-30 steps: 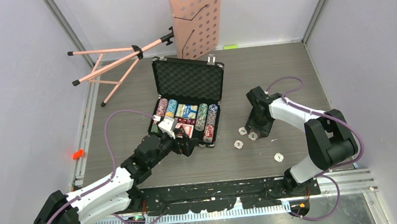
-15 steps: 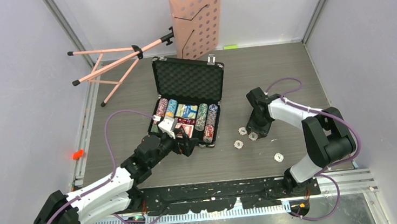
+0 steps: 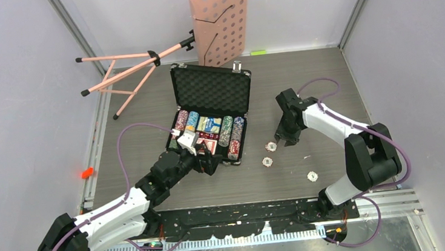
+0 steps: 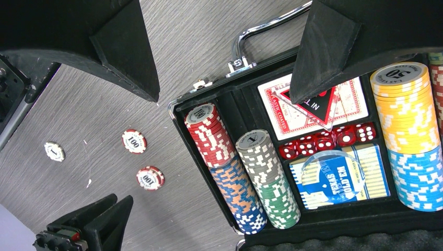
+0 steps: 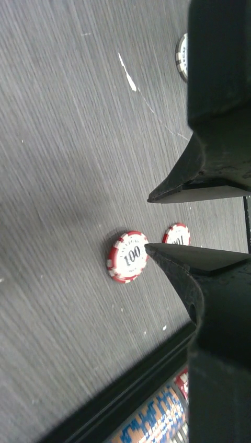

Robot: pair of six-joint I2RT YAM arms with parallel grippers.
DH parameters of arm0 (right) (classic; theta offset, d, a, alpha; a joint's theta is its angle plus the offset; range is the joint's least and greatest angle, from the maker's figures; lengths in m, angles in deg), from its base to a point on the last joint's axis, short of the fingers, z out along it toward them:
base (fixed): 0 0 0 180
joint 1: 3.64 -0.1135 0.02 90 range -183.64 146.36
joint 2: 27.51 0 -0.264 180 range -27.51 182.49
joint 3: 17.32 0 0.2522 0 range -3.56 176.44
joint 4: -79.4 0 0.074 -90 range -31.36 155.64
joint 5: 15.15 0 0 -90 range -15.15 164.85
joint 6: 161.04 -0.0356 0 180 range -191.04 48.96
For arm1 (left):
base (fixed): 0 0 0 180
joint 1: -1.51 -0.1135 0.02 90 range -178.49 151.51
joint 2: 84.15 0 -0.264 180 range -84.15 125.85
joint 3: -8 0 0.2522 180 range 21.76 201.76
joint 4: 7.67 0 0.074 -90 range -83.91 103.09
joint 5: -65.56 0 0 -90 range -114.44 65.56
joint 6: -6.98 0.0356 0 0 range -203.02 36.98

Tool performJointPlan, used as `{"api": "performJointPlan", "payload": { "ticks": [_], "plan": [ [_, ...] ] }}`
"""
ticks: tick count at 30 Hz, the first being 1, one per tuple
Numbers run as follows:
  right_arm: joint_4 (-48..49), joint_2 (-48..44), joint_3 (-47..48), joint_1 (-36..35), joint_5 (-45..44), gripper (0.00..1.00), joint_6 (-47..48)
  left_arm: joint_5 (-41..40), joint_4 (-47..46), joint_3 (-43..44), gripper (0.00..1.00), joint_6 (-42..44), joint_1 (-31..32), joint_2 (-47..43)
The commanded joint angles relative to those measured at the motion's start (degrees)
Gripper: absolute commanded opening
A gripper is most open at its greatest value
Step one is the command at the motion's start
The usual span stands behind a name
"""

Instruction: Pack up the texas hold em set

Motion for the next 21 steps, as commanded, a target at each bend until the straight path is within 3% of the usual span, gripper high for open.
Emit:
{"api": "performJointPlan", "payload": {
  "ticks": [1,5,7,12,21],
  "plan": [
    [1.0,0.3,2.7,-0.1,2.1,0.4,-0.4,0.2,-3.3,0.9,0.98,0.5,-0.1,-0.5],
    [3.1,3.8,3.2,-0.2,3.6,0.4,-0.9,0.3,-3.4,1.1,0.98,0.5,0.0,0.1],
    [3.5,4.5,3.4,-0.4,3.7,0.45,-1.0,0.2,-3.4,1.1,0.98,0.5,0.0,0.3],
    [3.6,4.6,4.0,-1.9,2.9,0.69,-1.5,0.2,-3.5,1.1,0.98,0.6,-0.1,0.3],
    [3.6,8.0,5.2,-5.4,-1.2,0.78,-3.9,0.3,-3.5,1.1,0.98,0.6,-0.1,0.4]
  ]
}}
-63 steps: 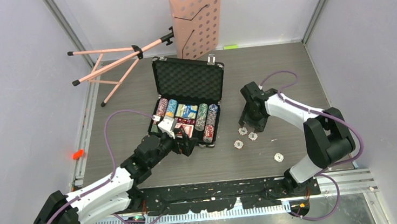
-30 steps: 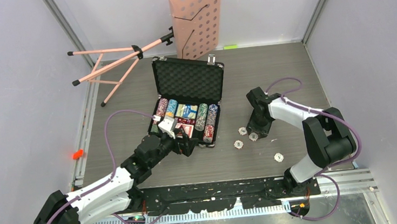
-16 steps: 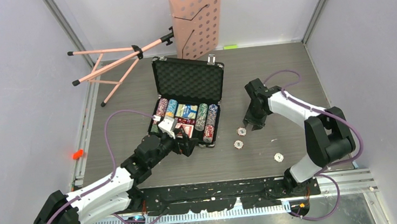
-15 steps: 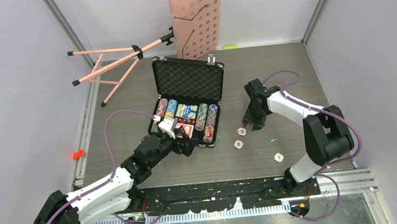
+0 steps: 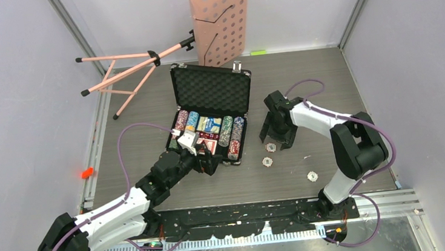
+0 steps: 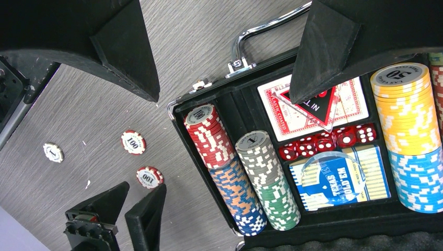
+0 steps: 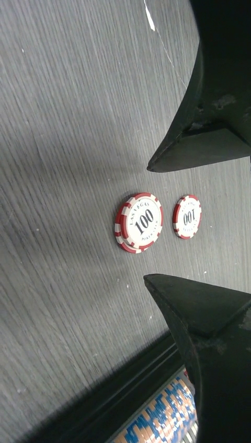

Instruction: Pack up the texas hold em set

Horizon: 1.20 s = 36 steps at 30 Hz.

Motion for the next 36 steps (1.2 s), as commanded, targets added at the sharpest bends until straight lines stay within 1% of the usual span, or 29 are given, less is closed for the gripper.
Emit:
{"api": "performJointPlan", "payload": {
  "ticks": [1,3,7,9,12,13,15,17,18,19,21,23,27,29,32,34,36],
  "plan": [
    [0.4,1.9,2.0,-2.0,-4.3,0.79,-2.7,0.3,-3.4,1.2,0.98,0.6,0.0,0.1],
    [0.6,2.8,1.6,-3.1,-5.4,0.79,-3.5,0.4,-3.5,1.2,0.98,0.6,-0.1,0.2],
    [0.8,4.9,1.3,-3.4,-8.2,0.73,-4.2,0.5,-3.4,1.2,0.98,0.6,0.0,0.1],
    [1.0,6.0,1.3,-3.5,-9.2,0.68,-4.3,0.6,-3.4,1.2,0.98,0.6,0.0,-0.1],
    [1.8,7.0,0.4,-3.6,-8.8,0.58,-4.6,0.5,-3.1,1.2,0.98,0.6,-0.1,-0.5],
    [2.2,7.1,0.2,-3.8,-8.6,0.56,-4.7,0.4,-3.0,1.2,0.98,0.6,0.0,-0.6],
    [2.4,7.1,-0.4,-4.0,-8.3,0.48,-5.0,0.2,-2.8,1.2,0.98,0.6,0.0,-0.9],
    [2.4,6.6,-0.9,-4.0,-8.0,0.4,-5.2,0.2,-2.8,1.1,0.98,0.7,0.0,-1.0],
    [2.5,6.0,-1.2,-4.0,-7.6,0.37,-5.3,0.2,-2.8,1.2,0.98,0.6,0.0,-0.9],
    [2.4,5.6,-1.4,-4.0,-7.4,0.32,-5.3,0.1,-2.8,1.2,0.98,0.6,0.0,-0.8],
    [1.8,4.4,-1.4,-4.0,-6.7,0.26,-5.3,0.2,-2.9,1.3,0.98,0.6,-0.1,-0.4],
    [0.8,2.6,-1.3,-4.0,-5.6,0.23,-5.4,0.1,-3.0,1.5,0.98,0.5,-0.1,0.0],
    [-1.4,-2.4,-1.0,-4.0,-3.7,0.22,-6.0,0.6,-4.1,1.5,0.98,-0.2,0.0,0.9],
    [-2.1,-5.3,-0.7,-4.0,-2.6,0.22,-6.9,1.8,-4.6,2.5,0.94,-1.1,-0.1,1.9],
    [-2.9,-8.7,0.1,-4.0,-0.6,0.22,-7.8,5.4,-4.5,5.2,0.88,-4.7,0.2,4.4],
    [-3.1,-10.4,0.4,-4.0,0.7,0.22,-8.8,6.1,-5.3,6.5,0.87,-7.5,1.4,6.5],
    [-3.0,-11.8,0.4,-4.0,1.3,0.22,-9.3,4.6,-7.4,7.8,0.87,-9.0,4.6,9.0]
  ]
}}
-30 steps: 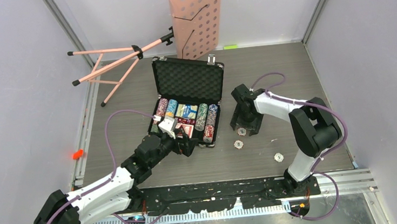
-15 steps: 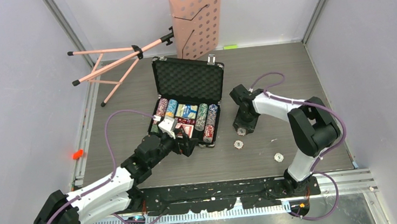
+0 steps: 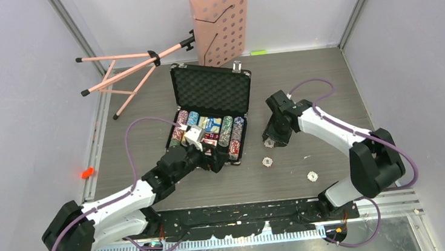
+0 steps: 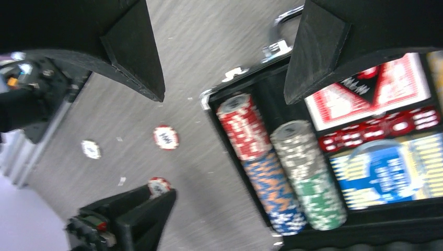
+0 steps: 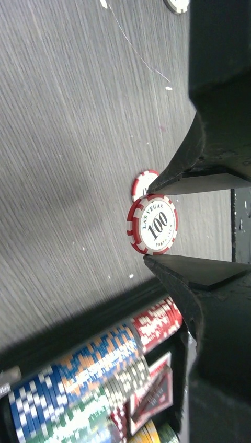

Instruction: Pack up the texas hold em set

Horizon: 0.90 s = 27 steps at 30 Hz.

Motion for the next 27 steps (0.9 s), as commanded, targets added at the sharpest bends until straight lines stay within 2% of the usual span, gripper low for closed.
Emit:
{"api": "performJointPlan", "payload": {
  "ticks": [1,4,8,11,17,21,27],
  "plan": [
    [-1.4,-4.3,1.8,-0.3,3.4,0.21,-2.8,-0.3,-7.4,5.1,0.87,-5.1,5.9,4.5],
    [-1.0,-5.5,1.9,-0.3,6.1,0.21,-3.5,-4.7,-11.9,7.6,0.87,-7.6,10.1,9.8],
    [1.3,-7.8,1.0,-0.3,9.7,0.21,-5.6,-6.4,-21.1,10.3,0.84,-12.3,11.9,18.6],
    [2.0,-9.4,0.8,-0.3,10.8,0.21,-6.6,-7.4,-24.5,13.0,0.8,-14.3,12.3,24.0],
    [1.8,-11.5,0.8,-0.3,11.5,0.21,-7.3,-12.2,-25.3,15.4,0.69,-16.9,12.3,28.2],
    [2.5,-12.7,-0.1,-0.3,12.5,0.21,-7.8,-12.4,-24.9,17.0,0.59,-18.5,12.3,29.5],
    [3.7,-13.6,-1.0,-0.3,13.9,0.21,-8.2,-11.9,-23.7,19.0,0.54,-19.1,12.3,31.5]
  ]
}}
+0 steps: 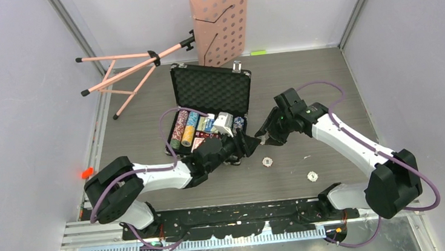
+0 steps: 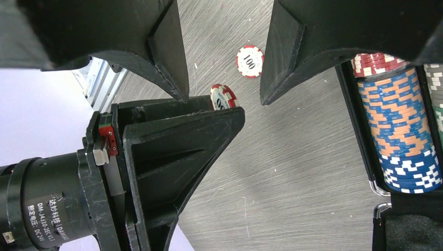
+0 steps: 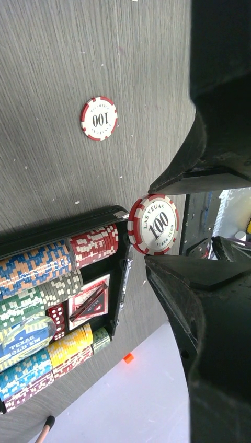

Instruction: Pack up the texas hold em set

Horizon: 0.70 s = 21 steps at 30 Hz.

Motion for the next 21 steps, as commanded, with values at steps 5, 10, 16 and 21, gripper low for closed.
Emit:
{"api": "performJointPlan", "payload": {
  "ticks": [5,10,16,21],
  "plan": [
    [3.5,-2.3,-1.5,-0.2,2.8,0.21,-1.3,-1.9,0.8,4.1,0.53,-0.5,0.3,1.9],
    [4.4,-2.9,-2.3,-0.2,3.6,0.21,-1.6,-2.4,3.2,5.7,0.49,-1.0,0.3,3.4],
    [5.3,-3.2,-3.0,-0.2,4.4,0.21,-1.5,-2.5,3.9,6.4,0.26,-1.5,0.3,4.8],
    [5.8,-3.5,-2.9,-0.1,5.1,0.25,0.5,-2.2,3.2,5.6,0.01,0.3,0.3,4.9]
  ]
}}
